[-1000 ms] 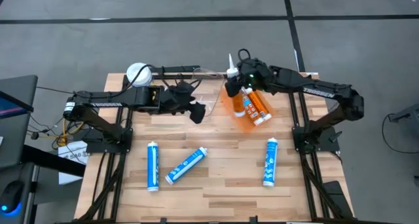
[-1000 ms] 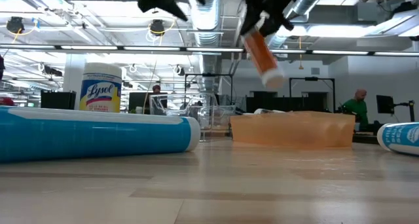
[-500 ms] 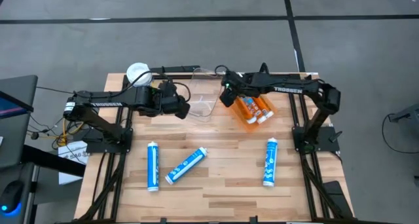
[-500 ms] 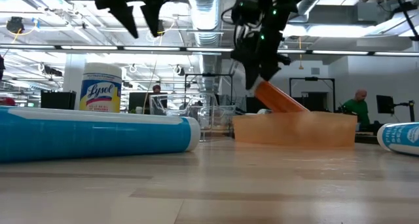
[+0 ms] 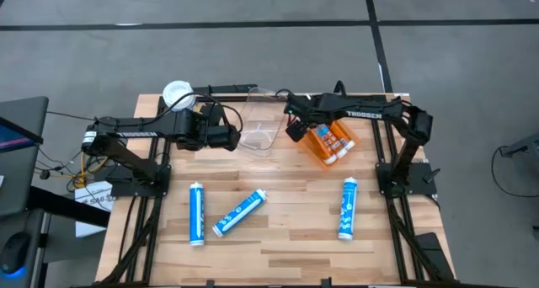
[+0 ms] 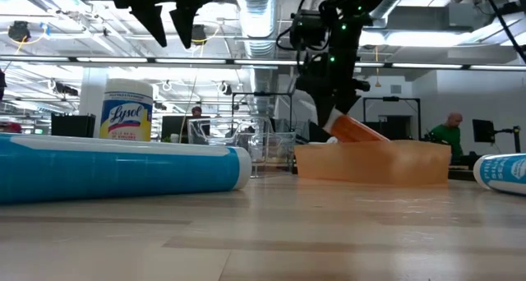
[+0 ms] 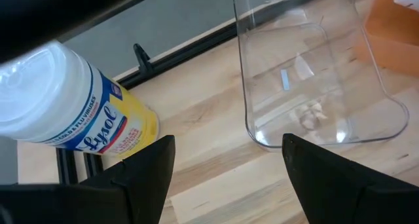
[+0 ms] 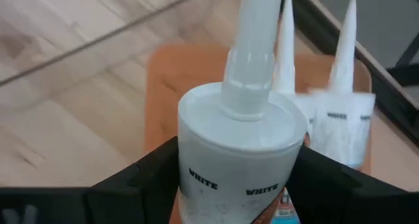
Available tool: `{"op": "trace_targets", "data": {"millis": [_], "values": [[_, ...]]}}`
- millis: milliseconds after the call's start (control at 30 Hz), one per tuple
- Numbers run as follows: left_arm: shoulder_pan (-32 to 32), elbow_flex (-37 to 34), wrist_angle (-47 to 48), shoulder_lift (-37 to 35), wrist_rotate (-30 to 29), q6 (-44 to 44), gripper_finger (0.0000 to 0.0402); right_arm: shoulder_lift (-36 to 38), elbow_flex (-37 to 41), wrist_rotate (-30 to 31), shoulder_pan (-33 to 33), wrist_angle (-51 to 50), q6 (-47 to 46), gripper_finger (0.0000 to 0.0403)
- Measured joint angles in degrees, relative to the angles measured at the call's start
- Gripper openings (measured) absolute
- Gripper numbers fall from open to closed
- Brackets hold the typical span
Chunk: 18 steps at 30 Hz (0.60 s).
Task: Pick & place silicon tubes, Sealant and Lysol wipes
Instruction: Put the orange sealant into the orange bin
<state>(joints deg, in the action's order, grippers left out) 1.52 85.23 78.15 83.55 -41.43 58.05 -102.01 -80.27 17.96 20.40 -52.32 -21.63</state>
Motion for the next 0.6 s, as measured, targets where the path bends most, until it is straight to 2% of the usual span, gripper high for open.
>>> {"op": "trace_targets", "data": {"millis": [600], "values": [[0.0,0.0,-0.02,0.04,0.57,-0.56,0.0276,-0.4,-0.02,-0.98,-0.04,-2.64,0.02,0.024]]}}
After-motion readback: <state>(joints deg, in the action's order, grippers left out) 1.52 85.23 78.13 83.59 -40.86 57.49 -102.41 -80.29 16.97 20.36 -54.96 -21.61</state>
